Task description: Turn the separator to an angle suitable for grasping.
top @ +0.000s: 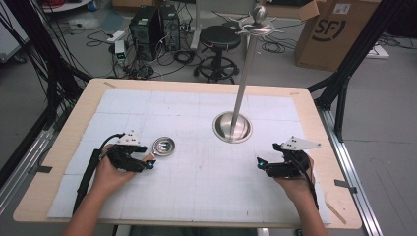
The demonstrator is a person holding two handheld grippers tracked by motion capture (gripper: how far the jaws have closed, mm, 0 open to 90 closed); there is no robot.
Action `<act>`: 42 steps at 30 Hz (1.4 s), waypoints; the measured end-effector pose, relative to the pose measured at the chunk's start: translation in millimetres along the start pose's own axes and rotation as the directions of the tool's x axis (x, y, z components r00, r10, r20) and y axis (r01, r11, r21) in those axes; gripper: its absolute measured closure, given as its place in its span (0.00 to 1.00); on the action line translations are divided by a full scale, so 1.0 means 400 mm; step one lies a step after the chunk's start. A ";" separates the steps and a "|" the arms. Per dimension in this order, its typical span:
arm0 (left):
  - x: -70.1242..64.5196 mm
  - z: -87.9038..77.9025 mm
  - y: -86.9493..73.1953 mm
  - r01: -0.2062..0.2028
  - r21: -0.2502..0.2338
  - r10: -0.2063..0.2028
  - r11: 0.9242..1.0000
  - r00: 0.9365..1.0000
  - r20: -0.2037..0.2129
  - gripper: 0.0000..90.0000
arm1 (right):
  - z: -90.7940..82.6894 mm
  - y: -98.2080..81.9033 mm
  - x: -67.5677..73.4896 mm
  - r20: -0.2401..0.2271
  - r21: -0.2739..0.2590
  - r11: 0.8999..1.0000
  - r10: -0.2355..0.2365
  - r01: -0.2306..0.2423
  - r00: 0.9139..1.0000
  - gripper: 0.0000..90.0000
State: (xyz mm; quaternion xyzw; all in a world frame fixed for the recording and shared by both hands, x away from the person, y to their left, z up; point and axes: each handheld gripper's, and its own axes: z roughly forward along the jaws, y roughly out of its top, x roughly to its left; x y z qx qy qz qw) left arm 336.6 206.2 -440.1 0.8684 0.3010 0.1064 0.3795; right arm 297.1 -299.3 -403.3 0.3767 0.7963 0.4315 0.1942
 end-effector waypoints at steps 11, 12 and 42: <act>-0.003 0.004 0.008 0.005 0.033 -0.004 0.999 1.000 -0.018 0.54 | 0.000 -0.002 -0.001 0.000 0.005 1.000 0.000 0.000 1.000 0.17; -0.001 0.003 0.008 0.002 0.040 -0.001 0.999 1.000 -0.022 0.56 | 0.001 -0.003 -0.002 0.002 0.007 1.000 -0.003 0.003 1.000 0.17; 0.004 -0.011 0.010 -0.044 0.067 0.042 0.997 0.999 0.034 0.76 | 0.011 -0.008 -0.001 0.006 0.032 0.999 -0.009 0.009 1.000 0.17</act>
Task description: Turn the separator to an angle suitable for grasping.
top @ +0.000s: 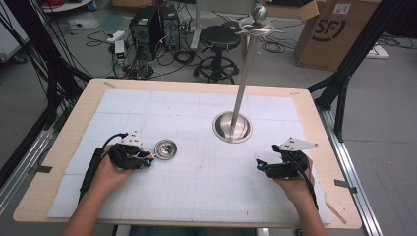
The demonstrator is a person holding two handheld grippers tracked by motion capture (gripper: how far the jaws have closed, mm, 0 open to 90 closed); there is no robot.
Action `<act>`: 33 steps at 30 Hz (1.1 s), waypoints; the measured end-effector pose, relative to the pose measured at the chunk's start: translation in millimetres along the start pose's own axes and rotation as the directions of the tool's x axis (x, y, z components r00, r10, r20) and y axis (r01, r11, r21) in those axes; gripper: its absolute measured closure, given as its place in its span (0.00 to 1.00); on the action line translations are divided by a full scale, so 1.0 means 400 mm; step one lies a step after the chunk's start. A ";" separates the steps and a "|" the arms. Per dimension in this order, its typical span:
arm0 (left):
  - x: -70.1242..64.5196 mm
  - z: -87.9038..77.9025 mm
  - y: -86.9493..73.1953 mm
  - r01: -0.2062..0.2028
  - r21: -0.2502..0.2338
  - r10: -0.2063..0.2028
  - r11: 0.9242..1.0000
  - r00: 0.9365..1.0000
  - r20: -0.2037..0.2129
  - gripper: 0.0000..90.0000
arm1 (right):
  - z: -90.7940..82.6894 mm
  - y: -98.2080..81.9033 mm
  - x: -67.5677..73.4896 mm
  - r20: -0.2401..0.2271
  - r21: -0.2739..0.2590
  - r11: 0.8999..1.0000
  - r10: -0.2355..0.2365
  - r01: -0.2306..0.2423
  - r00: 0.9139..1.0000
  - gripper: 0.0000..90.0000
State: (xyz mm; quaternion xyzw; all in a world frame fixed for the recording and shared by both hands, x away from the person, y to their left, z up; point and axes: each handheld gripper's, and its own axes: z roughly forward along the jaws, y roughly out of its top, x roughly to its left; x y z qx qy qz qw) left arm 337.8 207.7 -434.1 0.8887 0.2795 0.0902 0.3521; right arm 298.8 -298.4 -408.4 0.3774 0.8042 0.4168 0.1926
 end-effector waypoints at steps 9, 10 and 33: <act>-0.025 0.006 0.024 -0.038 0.010 0.038 0.999 0.998 0.056 0.76 | -0.001 0.000 0.002 -0.003 0.001 1.000 -0.009 0.009 1.000 0.17; -0.031 0.011 0.029 -0.043 0.012 0.042 0.999 0.997 0.066 0.76 | -0.002 0.000 0.002 -0.005 0.000 1.000 -0.008 0.008 1.000 0.17; -0.135 0.148 0.153 -0.147 0.009 0.142 0.989 0.965 0.220 0.76 | 0.001 0.007 0.013 -0.022 -0.006 1.000 -0.011 0.011 1.000 0.17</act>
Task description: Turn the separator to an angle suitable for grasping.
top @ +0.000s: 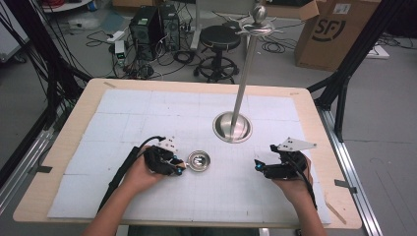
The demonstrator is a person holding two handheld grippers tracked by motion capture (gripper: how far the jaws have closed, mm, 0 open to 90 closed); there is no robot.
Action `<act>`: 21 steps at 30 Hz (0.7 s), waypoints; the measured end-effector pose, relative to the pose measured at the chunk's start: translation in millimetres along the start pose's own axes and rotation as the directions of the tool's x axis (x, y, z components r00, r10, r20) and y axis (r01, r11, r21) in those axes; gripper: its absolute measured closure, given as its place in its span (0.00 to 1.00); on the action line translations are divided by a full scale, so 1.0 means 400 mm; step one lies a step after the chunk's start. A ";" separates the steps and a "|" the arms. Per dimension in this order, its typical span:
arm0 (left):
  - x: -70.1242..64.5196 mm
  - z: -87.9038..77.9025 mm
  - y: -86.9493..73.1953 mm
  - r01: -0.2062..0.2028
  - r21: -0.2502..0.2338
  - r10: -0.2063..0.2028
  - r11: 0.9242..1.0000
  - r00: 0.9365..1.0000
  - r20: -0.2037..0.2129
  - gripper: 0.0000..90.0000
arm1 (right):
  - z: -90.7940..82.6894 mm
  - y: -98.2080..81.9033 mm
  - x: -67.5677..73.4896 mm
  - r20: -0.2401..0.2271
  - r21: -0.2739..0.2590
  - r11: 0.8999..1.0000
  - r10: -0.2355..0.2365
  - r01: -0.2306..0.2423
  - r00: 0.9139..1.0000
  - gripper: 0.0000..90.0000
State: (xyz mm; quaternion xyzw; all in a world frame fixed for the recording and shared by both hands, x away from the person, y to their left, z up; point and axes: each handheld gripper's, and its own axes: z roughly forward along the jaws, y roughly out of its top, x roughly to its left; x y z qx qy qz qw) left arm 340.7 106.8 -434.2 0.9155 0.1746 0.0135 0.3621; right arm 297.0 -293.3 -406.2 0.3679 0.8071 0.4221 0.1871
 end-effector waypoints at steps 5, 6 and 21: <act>-0.007 0.031 0.029 -0.009 -0.007 0.009 1.000 1.000 0.026 0.76 | 0.001 0.004 0.001 -0.004 -0.007 1.000 -0.002 0.002 1.000 0.17; -0.007 0.035 0.035 -0.010 -0.006 0.010 1.000 0.999 0.032 0.76 | 0.001 0.004 0.001 -0.004 -0.008 1.000 -0.003 0.003 1.000 0.17; -0.044 0.129 0.127 -0.071 -0.017 0.073 0.997 0.992 0.098 0.76 | 0.002 0.003 -0.003 -0.005 -0.007 1.000 0.001 -0.001 1.000 0.17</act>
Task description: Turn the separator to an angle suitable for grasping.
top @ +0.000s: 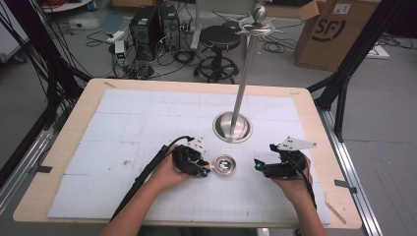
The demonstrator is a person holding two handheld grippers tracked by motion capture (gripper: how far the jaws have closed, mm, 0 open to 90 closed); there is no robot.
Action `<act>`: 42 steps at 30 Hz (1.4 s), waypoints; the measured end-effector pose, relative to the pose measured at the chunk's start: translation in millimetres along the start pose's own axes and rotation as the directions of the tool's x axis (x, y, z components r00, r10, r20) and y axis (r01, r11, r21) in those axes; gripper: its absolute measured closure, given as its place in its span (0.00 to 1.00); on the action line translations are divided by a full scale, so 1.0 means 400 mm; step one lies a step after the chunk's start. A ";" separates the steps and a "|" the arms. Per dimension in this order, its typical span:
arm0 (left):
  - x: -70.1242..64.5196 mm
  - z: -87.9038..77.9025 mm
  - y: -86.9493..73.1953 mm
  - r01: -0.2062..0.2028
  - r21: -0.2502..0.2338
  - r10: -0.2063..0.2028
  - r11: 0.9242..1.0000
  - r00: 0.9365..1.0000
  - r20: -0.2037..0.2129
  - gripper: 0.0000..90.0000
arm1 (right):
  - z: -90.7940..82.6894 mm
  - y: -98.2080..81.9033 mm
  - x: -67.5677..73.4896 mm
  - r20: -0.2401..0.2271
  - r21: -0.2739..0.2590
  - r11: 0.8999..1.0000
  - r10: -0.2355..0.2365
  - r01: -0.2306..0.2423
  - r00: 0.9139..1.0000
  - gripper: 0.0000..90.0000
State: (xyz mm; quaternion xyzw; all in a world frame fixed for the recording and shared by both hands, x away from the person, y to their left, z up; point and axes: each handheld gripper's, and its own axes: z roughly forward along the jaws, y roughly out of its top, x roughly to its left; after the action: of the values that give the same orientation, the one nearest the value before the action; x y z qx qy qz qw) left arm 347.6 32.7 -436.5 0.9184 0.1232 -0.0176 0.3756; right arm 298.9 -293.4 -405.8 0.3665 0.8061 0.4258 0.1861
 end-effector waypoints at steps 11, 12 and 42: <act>-0.005 0.047 0.047 -0.016 -0.003 0.016 1.000 1.000 0.014 0.76 | 0.004 0.004 0.003 -0.009 -0.002 1.000 -0.006 0.006 1.000 0.17; -0.006 0.052 0.054 -0.019 -0.004 0.019 1.000 1.000 0.014 0.76 | 0.004 0.004 0.003 -0.009 0.000 1.000 -0.005 0.005 1.000 0.17; 0.007 -0.185 -0.063 0.079 -0.210 -0.084 0.974 0.996 -0.012 0.39 | -0.018 -0.017 -0.007 0.011 0.007 1.000 0.008 -0.008 1.000 0.17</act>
State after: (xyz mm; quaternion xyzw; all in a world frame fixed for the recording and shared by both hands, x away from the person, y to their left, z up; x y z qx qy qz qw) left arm 339.7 102.0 -401.0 0.8680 0.1660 -0.0103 0.4678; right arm 293.3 -301.9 -407.5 0.3726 0.8051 0.4217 0.1874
